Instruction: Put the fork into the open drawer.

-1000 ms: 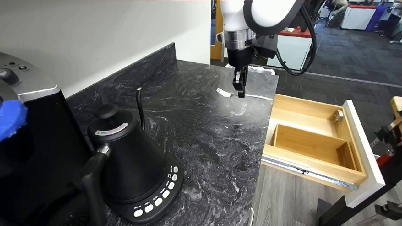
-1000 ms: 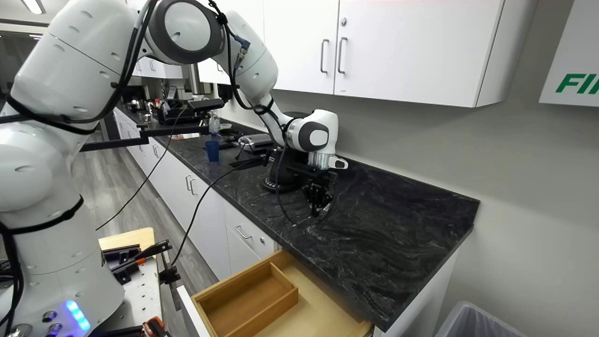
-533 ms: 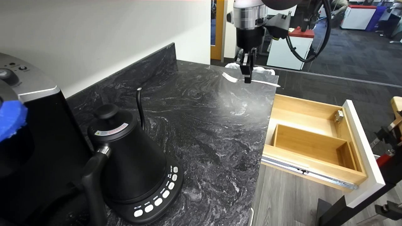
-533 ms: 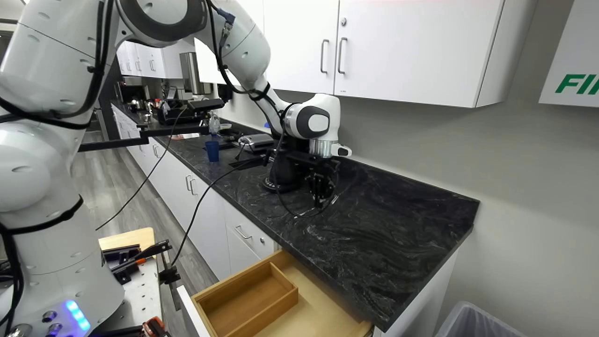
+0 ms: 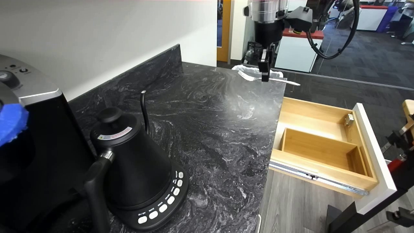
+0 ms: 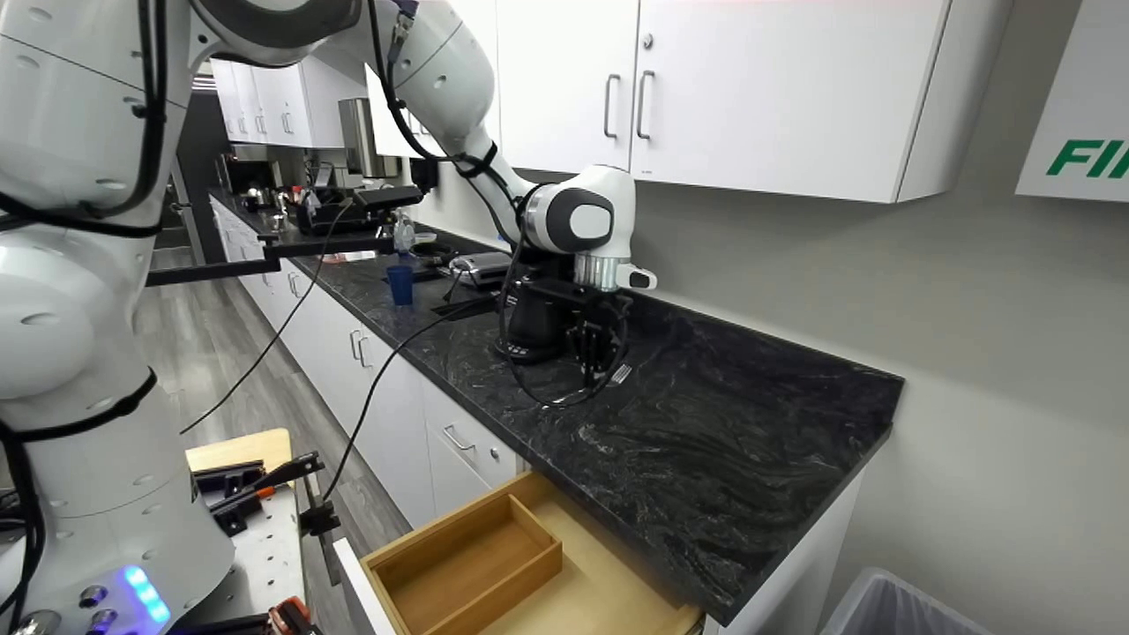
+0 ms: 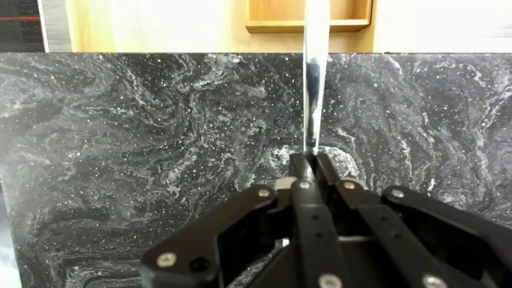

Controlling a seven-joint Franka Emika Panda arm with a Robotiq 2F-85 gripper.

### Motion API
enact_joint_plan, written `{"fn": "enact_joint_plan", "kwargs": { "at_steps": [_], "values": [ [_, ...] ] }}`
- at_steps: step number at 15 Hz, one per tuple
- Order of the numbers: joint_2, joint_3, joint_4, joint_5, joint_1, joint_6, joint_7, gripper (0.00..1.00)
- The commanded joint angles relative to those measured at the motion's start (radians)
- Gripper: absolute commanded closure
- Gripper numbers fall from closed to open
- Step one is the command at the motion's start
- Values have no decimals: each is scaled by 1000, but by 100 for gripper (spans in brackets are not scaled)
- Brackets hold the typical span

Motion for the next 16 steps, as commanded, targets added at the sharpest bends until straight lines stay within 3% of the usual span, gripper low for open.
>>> {"fn": "enact_joint_plan", "kwargs": {
  "at_steps": [1, 11, 16],
  "values": [
    [-92, 14, -77, 30, -15, -42, -17, 95],
    [-161, -10, -187, 45, -58, -58, -39, 95],
    [-155, -15, -216, 41, -71, -129, -46, 95]
  ]
}}
